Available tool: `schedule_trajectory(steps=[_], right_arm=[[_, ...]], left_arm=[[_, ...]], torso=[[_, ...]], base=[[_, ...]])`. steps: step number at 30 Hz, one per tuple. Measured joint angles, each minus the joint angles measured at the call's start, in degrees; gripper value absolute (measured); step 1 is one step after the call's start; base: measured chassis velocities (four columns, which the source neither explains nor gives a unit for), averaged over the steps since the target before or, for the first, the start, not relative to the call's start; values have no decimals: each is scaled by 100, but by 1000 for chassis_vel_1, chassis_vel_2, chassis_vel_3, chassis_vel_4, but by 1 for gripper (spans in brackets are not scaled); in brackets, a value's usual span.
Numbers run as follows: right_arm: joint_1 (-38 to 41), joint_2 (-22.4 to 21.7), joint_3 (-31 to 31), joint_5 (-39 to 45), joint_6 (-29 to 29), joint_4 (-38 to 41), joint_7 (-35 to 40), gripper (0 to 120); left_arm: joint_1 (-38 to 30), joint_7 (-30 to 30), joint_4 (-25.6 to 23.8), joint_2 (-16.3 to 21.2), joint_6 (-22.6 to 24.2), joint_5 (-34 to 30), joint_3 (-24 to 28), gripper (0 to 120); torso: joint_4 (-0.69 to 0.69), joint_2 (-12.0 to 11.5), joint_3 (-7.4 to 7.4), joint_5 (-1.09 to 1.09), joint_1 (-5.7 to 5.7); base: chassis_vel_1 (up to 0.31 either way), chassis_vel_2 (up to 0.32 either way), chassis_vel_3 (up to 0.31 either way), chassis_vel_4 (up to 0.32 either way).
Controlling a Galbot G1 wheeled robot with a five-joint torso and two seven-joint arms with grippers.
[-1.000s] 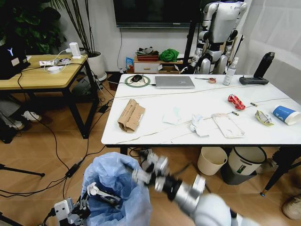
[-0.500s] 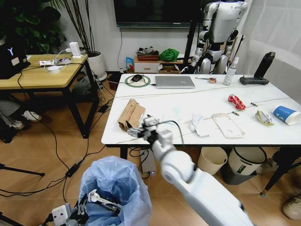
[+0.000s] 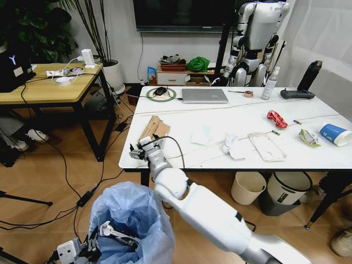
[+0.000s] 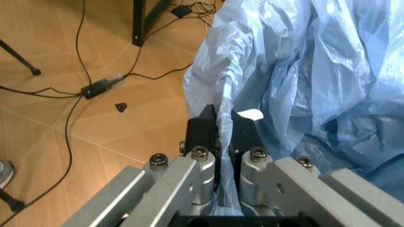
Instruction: Pick up the trash bin and place the trash from the table into it.
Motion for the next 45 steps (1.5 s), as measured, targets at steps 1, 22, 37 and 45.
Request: schedule_trajectory(steps=[1, 22, 37, 45], right_arm=[[0, 20, 35, -33, -36, -56, 0, 100], [-168, -535, 675, 886, 481, 172, -621, 27], [-635, -1267, 974, 1797, 1668, 1575, -1488, 0], [-1350, -2419, 480, 2717, 2595, 2897, -2655, 0]], left_arm=[[-2, 0, 0, 3, 0, -2, 0, 0], [-175, -19, 112, 247, 3, -212, -35, 0], [-305, -28, 158, 290, 29, -343, -72, 0], [-311, -40, 154, 263, 33, -389, -148, 0]], torso=[[0, 0, 0, 0, 0], [0, 1, 0, 1, -1], [-1, 1, 0, 1, -1], [-3, 1, -1, 1, -1]], base=[[0, 0, 0, 0], [0, 0, 0, 0], [0, 0, 0, 0], [0, 0, 0, 0]])
